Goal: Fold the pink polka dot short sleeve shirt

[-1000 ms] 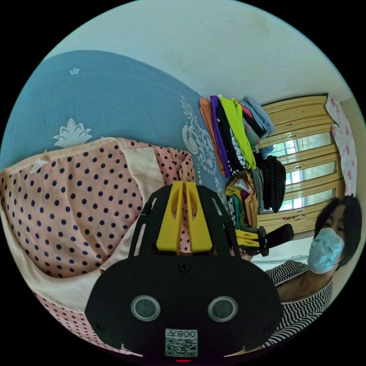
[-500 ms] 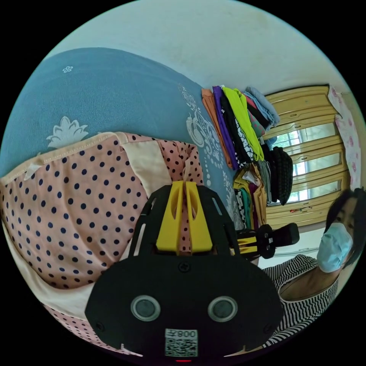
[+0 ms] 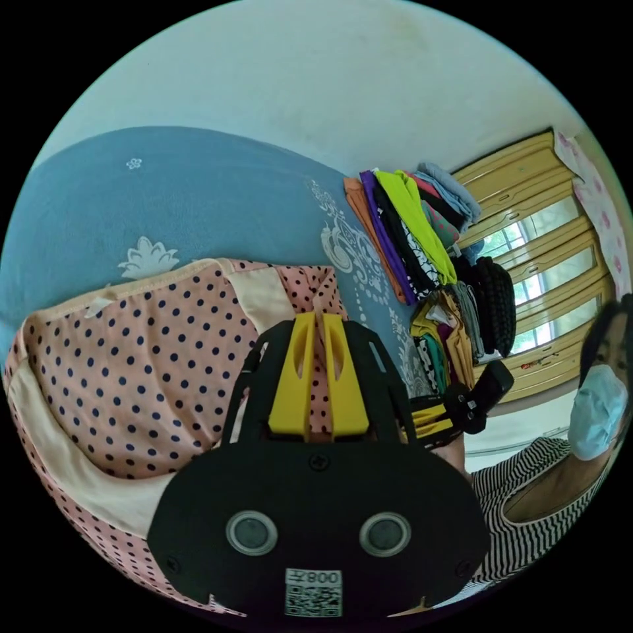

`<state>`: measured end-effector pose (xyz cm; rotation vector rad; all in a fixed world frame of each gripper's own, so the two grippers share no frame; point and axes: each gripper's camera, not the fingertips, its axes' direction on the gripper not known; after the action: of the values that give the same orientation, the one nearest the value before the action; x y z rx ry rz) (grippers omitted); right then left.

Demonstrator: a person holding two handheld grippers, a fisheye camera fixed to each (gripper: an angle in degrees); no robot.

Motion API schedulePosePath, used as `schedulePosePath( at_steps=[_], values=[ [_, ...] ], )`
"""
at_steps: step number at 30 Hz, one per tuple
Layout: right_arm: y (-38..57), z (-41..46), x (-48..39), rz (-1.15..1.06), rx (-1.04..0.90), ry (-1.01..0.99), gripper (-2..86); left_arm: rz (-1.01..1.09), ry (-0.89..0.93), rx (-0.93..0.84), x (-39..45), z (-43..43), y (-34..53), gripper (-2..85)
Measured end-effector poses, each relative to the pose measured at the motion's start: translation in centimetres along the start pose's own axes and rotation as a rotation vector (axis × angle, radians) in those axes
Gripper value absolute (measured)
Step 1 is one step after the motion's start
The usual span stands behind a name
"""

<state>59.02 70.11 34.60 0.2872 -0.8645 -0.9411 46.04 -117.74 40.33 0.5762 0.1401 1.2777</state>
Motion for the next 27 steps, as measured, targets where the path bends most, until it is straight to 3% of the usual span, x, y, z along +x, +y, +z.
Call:
schedulePosePath(
  at_steps=[7,9,13,21,24,27],
  values=[
    [0.3,-0.4,2.0,0.014,0.002,-0.027,2.8,0.108,-0.024,0.003,6.9,1.5,0.5,1.6],
    [0.4,-0.6,2.5,0.017,0.004,-0.036,2.9,0.149,-0.01,-0.046,8.9,2.9,0.4,1.3],
    [0.8,-1.2,3.9,0.025,0.006,-0.08,3.2,0.184,-0.167,-0.189,12.8,7.1,0.4,0.7],
    [2.1,-3.8,5.9,0.016,0.032,-0.17,2.1,0.163,-0.146,-0.164,17.4,6.8,-0.4,0.3],
    [2.3,-4.9,6.1,0.015,0.109,-0.156,1.3,0.18,-0.13,-0.112,20.0,5.2,-0.3,0.3],
    [2.0,-3.6,6.7,0.062,0.056,-0.069,0.6,0.21,-0.071,-0.05,22.9,2.9,0.3,0.3]
  ],
)
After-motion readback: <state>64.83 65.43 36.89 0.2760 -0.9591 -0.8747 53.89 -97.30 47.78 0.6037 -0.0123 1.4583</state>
